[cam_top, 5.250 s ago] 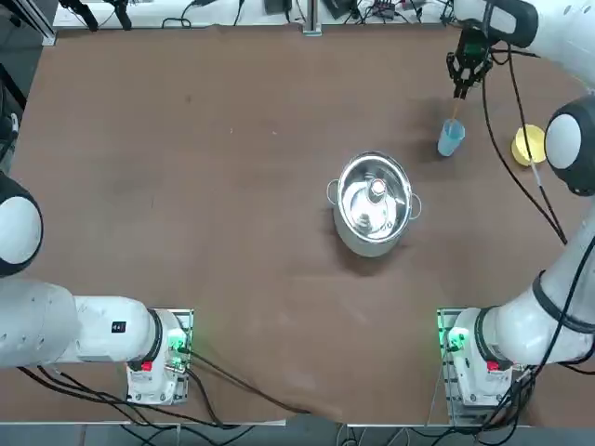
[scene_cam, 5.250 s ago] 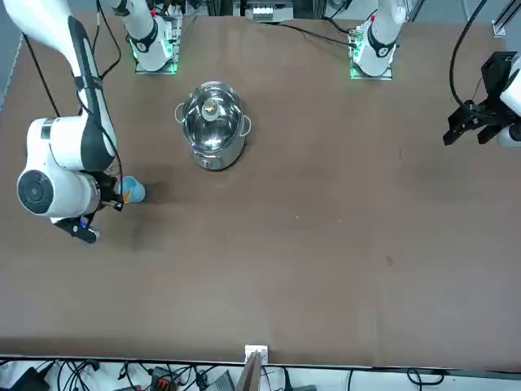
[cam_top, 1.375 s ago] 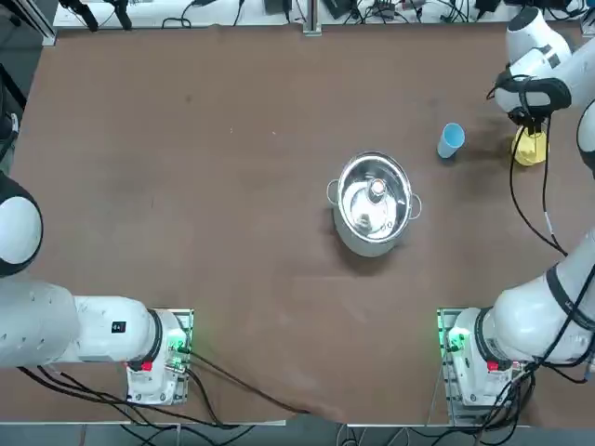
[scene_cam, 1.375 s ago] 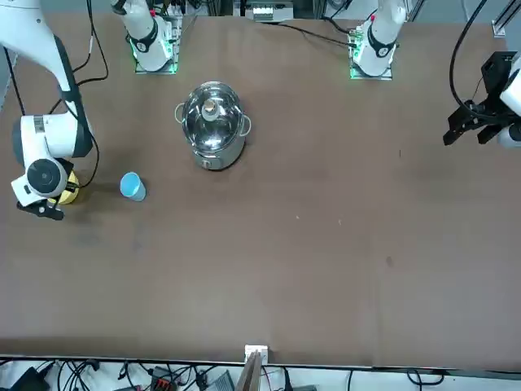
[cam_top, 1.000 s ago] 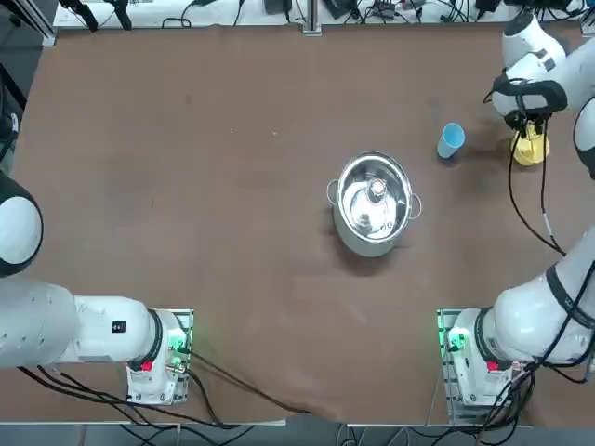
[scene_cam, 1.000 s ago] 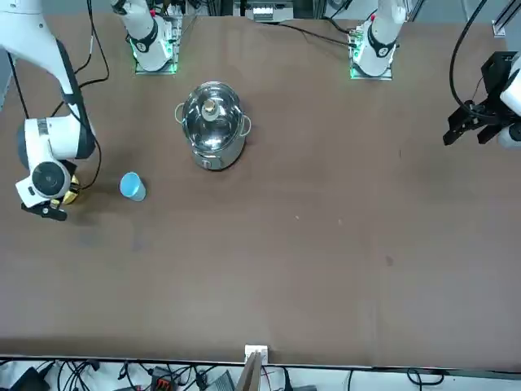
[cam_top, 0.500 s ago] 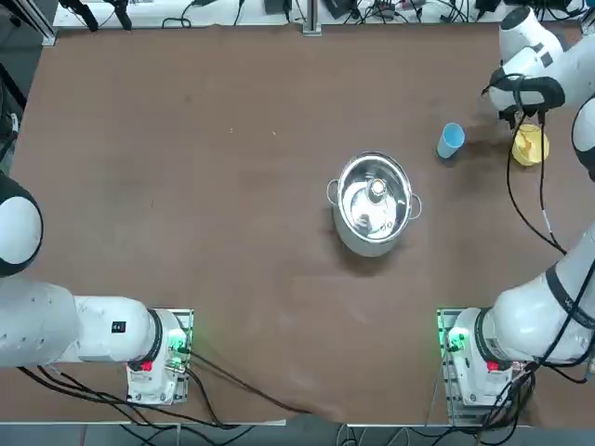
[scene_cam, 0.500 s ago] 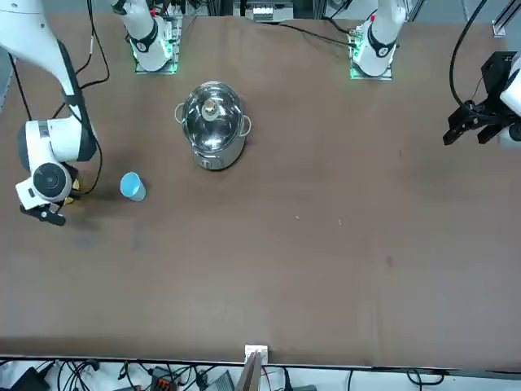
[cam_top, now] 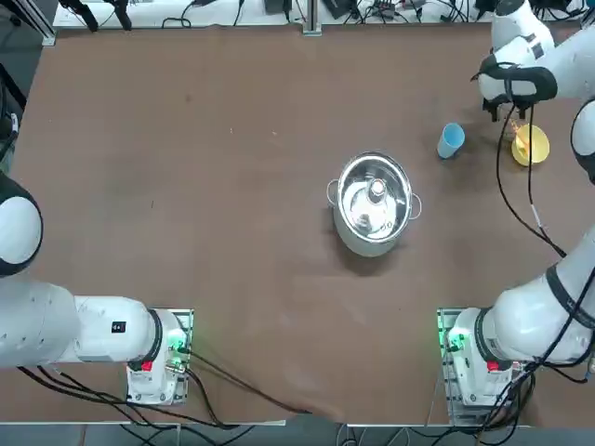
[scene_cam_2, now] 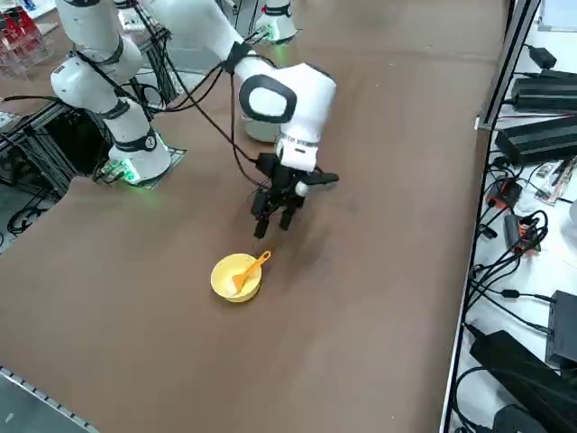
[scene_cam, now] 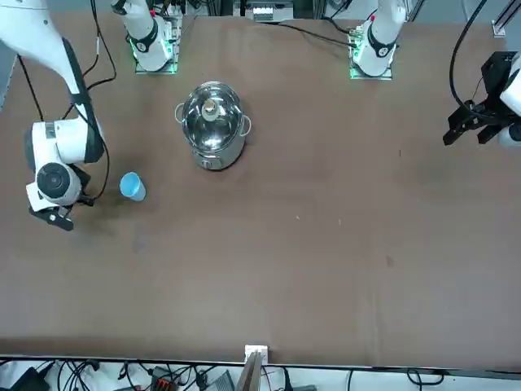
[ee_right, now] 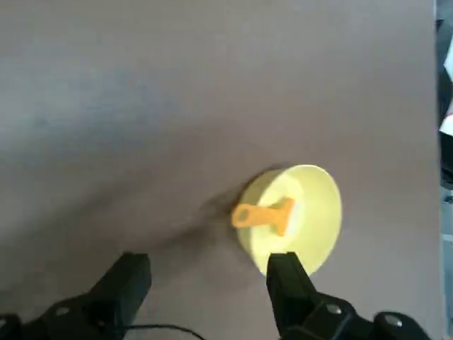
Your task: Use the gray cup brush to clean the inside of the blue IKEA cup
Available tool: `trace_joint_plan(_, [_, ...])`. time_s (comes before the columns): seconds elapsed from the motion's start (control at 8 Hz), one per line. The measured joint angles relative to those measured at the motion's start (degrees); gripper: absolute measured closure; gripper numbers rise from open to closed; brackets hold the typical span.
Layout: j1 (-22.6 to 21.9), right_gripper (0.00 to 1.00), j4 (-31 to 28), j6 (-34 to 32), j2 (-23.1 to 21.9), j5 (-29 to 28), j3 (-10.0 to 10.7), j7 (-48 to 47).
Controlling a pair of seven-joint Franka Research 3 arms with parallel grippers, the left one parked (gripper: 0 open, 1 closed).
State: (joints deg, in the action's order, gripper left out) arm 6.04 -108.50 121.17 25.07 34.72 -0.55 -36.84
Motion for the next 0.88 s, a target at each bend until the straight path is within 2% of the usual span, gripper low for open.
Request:
trace_joint_plan(0.12, [-0.2, 0.00, 1.5, -1.1, -1.1, -3.1, -0.8, 0.8])
trace_joint_plan(0.38, [-1.2, 0.00, 7.3, -7.5, -2.5, -8.0, -1.5, 6.0])
trace_joint_plan(0.88, [-2.5, 0.00, 21.9, -23.7, -3.5, -20.0, -1.9, 23.9])
